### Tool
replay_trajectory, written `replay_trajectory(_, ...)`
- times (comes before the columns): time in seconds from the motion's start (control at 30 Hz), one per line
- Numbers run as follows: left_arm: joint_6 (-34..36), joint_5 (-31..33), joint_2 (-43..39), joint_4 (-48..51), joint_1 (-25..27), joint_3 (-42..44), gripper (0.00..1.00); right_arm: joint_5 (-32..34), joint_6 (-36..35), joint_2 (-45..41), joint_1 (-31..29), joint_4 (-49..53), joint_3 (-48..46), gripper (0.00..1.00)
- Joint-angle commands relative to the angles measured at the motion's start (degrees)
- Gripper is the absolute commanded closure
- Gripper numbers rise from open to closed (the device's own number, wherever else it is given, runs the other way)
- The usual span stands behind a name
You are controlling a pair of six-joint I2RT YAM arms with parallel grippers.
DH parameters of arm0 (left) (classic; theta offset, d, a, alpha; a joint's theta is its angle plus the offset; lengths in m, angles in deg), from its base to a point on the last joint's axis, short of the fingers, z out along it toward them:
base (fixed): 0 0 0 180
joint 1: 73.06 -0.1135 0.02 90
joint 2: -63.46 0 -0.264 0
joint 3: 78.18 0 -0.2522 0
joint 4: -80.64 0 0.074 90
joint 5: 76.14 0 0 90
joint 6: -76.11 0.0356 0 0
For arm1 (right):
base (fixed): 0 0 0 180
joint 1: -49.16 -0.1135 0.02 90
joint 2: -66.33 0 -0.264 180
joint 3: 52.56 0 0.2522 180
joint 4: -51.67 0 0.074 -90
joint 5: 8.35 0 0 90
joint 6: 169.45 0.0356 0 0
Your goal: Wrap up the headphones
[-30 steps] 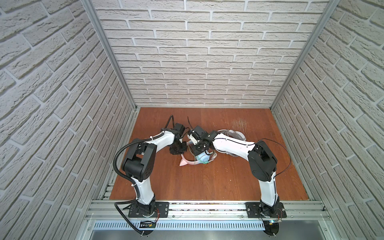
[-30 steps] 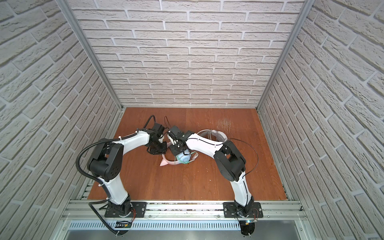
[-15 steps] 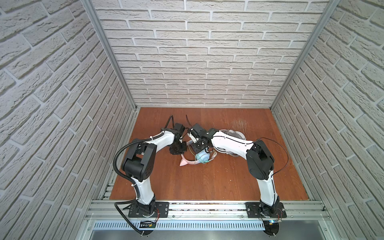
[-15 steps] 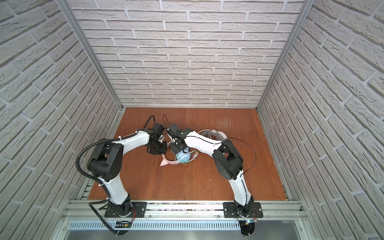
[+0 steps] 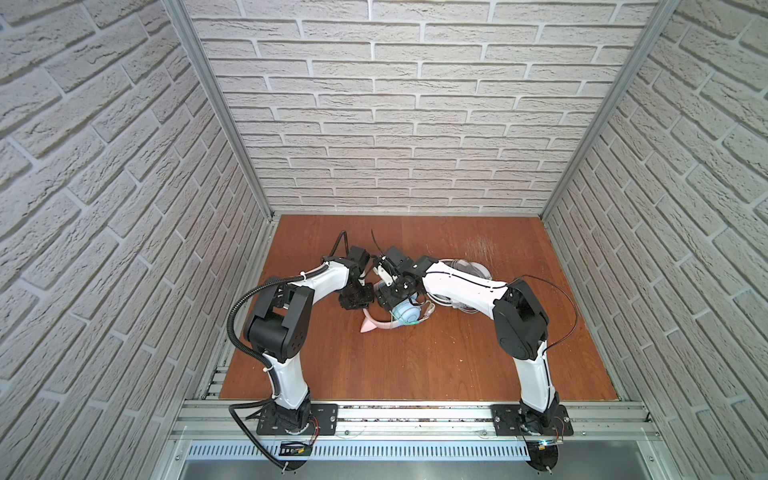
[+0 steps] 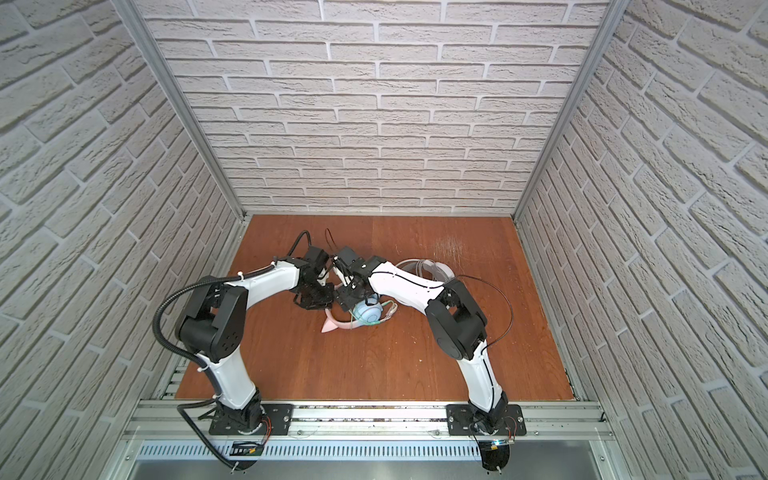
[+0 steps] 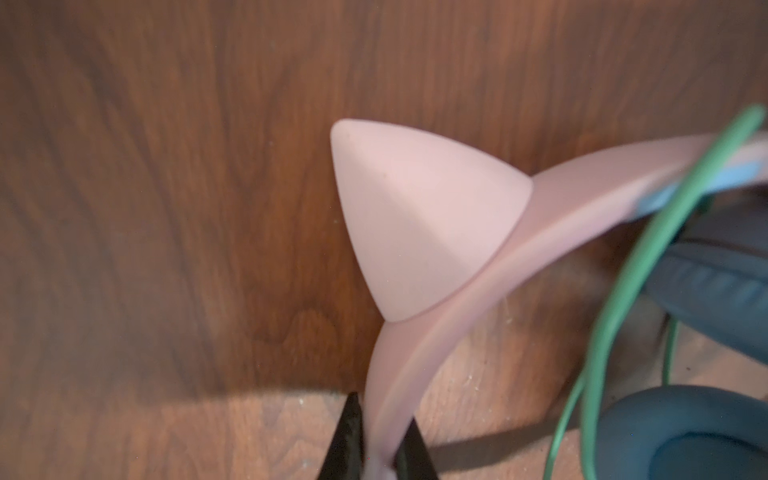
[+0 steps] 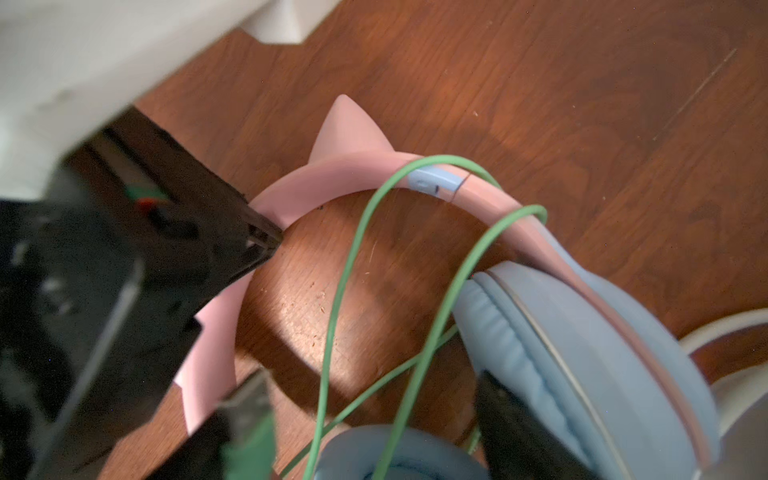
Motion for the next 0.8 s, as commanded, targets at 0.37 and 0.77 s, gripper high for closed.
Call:
replay_trajectory(0.37, 1.7, -1.7, 1.8, 3.6, 0.0, -0.3, 0.81, 1.4, 1.3, -7.9, 1.3, -3.7, -2.0, 0.0)
replay_trajectory(0.77, 2.1, -1.7, 2.9, 3.6, -0.5, -1.2, 0.79, 3.0, 5.1, -17.0, 3.5, -10.4, -11.6, 0.0)
